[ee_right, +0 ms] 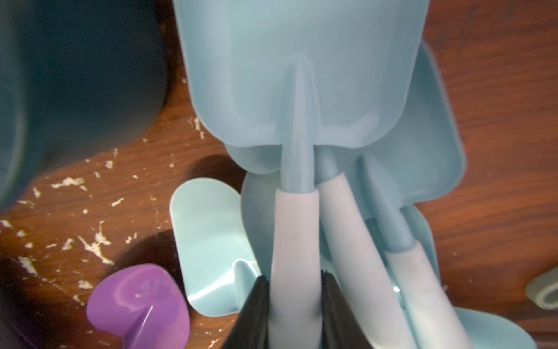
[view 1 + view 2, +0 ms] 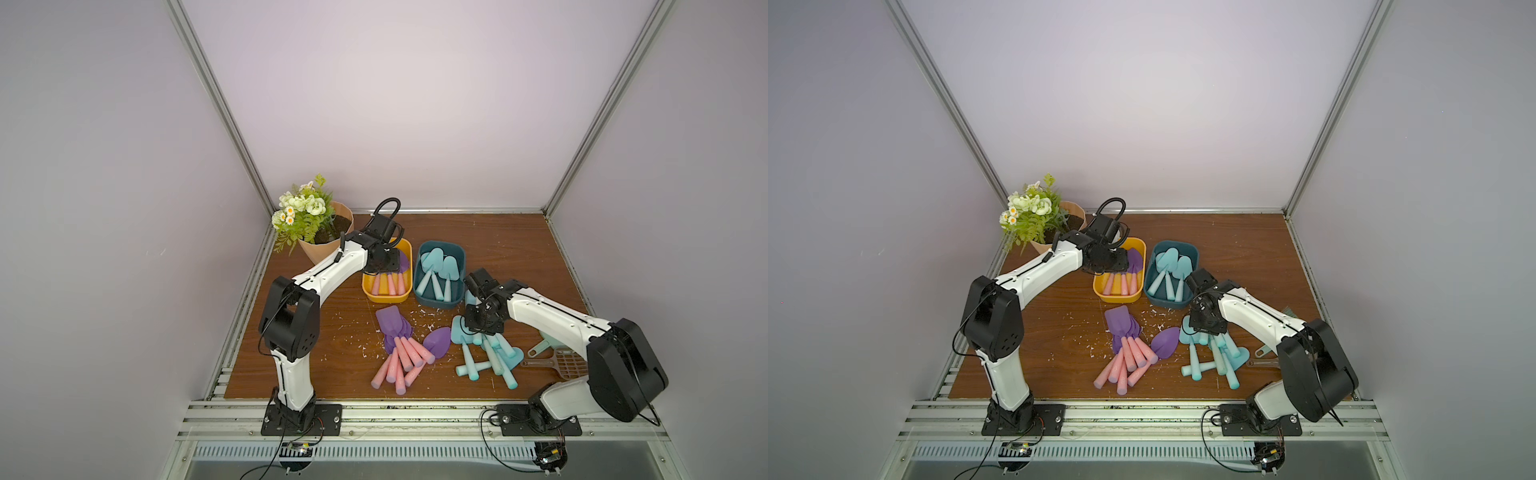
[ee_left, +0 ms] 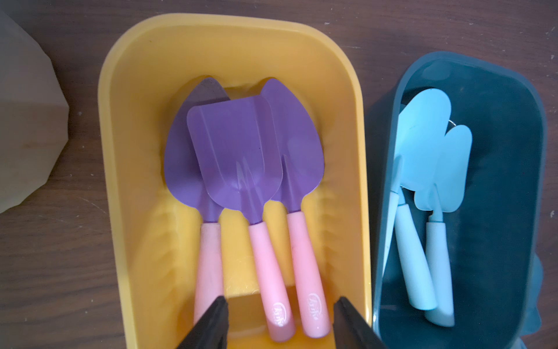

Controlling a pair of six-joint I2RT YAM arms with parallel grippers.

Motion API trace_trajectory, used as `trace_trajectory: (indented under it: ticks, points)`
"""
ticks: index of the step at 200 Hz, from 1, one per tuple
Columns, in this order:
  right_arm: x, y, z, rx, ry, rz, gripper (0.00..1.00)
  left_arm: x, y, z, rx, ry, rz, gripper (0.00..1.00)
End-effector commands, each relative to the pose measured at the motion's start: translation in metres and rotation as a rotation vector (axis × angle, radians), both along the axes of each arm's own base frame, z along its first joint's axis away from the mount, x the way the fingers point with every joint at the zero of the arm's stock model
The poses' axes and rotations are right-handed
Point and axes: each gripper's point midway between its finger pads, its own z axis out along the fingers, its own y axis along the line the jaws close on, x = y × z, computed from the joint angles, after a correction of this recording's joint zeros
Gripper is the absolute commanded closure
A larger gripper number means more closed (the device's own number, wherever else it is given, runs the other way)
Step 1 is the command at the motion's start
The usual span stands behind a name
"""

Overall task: Sort the small shovels by color and place them into the storage box
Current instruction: Pick up the shovel from the center of the board, then place the shovel in the storage box.

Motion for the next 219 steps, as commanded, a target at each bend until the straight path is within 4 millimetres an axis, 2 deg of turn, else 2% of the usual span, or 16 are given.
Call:
trace_trajectory:
  ticks: [1,30,51,83,85,88,105,121,148,196,219]
  points:
    - [0.008,-0.014,0.032,-0.043,-0.085,-0.093,0.88,-0.002,0.0,0.011,0.0,-0.023,-0.006,0.42]
    - [0.018,-0.022,0.055,-0.068,-0.16,-0.137,0.88,-0.003,0.0,0.011,-0.007,-0.021,-0.002,0.42]
    - [0.033,-0.02,0.077,-0.076,-0.219,-0.131,0.89,-0.004,0.004,0.013,0.002,-0.032,0.006,0.42]
    - [0.068,0.009,0.103,-0.024,-0.276,-0.045,0.89,-0.007,0.006,0.018,-0.015,-0.052,0.023,0.42]
    - [0.071,0.013,0.105,-0.015,-0.279,-0.036,0.89,-0.012,0.008,0.009,-0.005,-0.032,0.024,0.42]
    - [0.075,0.017,0.106,-0.007,-0.281,-0.027,0.89,-0.014,0.009,0.006,-0.006,-0.025,0.025,0.42]
    - [0.092,0.037,0.109,0.045,-0.29,0.007,0.88,-0.019,0.011,0.002,-0.01,-0.017,0.031,0.42]
    - [0.107,0.056,0.106,0.098,-0.292,0.024,0.88,-0.023,0.013,0.0,-0.015,-0.018,0.037,0.42]
    - [0.123,0.077,0.085,0.132,-0.254,0.041,0.88,-0.029,0.017,0.0,-0.03,-0.022,0.056,0.42]
    - [0.135,0.093,0.036,0.111,-0.164,0.086,0.86,-0.036,0.021,0.003,-0.035,-0.031,0.059,0.41]
    - [0.135,0.095,0.021,0.106,-0.131,0.094,0.86,-0.039,0.024,0.004,-0.033,-0.031,0.063,0.41]
